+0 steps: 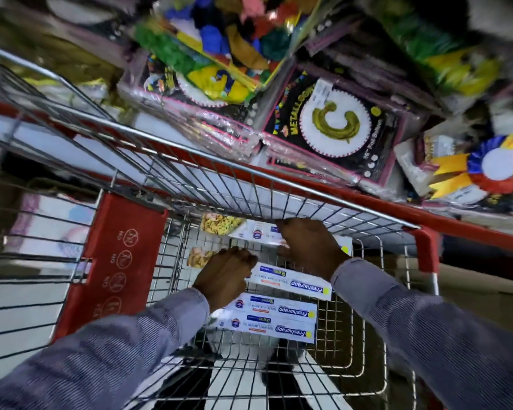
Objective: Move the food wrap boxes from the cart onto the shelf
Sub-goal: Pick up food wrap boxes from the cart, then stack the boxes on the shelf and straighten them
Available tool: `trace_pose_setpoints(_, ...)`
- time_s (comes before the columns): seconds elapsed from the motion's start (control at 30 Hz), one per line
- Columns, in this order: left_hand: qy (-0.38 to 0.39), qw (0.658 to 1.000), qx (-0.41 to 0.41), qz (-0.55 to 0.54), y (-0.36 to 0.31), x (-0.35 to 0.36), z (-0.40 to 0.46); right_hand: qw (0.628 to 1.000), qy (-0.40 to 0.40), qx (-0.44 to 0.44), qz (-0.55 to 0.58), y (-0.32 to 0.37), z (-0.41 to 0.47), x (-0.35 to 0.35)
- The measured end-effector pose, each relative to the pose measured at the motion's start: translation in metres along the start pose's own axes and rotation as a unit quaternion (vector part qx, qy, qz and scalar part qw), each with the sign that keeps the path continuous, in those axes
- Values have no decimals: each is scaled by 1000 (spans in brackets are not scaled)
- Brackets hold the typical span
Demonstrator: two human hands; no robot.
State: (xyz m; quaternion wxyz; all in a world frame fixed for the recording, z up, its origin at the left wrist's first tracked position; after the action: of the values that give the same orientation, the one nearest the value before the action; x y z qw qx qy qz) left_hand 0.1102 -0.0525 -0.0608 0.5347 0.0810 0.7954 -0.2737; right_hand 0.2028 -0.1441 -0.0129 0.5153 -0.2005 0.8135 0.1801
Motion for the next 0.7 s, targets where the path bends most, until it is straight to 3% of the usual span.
trace_pose_setpoints(0.13, -46, 999, -10, -3, -23, -90, -43, 998, -44, -34, 26, 15, -41, -91)
trace_pose_setpoints(0.4, -163, 980, -62, 94, -85, -338, -118, 985, -151, -57, 52, 37, -122, -327)
trace_pose_setpoints(0.7, -263, 955, -32, 134, -131, -503, -137, 956, -282, -20, 81, 30, -181, -495)
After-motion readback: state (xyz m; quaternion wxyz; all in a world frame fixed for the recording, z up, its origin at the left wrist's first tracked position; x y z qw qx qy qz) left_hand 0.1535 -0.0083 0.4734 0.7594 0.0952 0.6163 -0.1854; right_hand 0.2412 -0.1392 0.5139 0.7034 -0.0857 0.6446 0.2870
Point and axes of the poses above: each hand's wrist, its own z-axis towards the middle knuckle, its own x-axis out of the palm, y = z × x, the point moved 8 cm from there along z, towards the middle knuckle, and after that the axes turned 13 degrees about x, right-handed, at the moved point
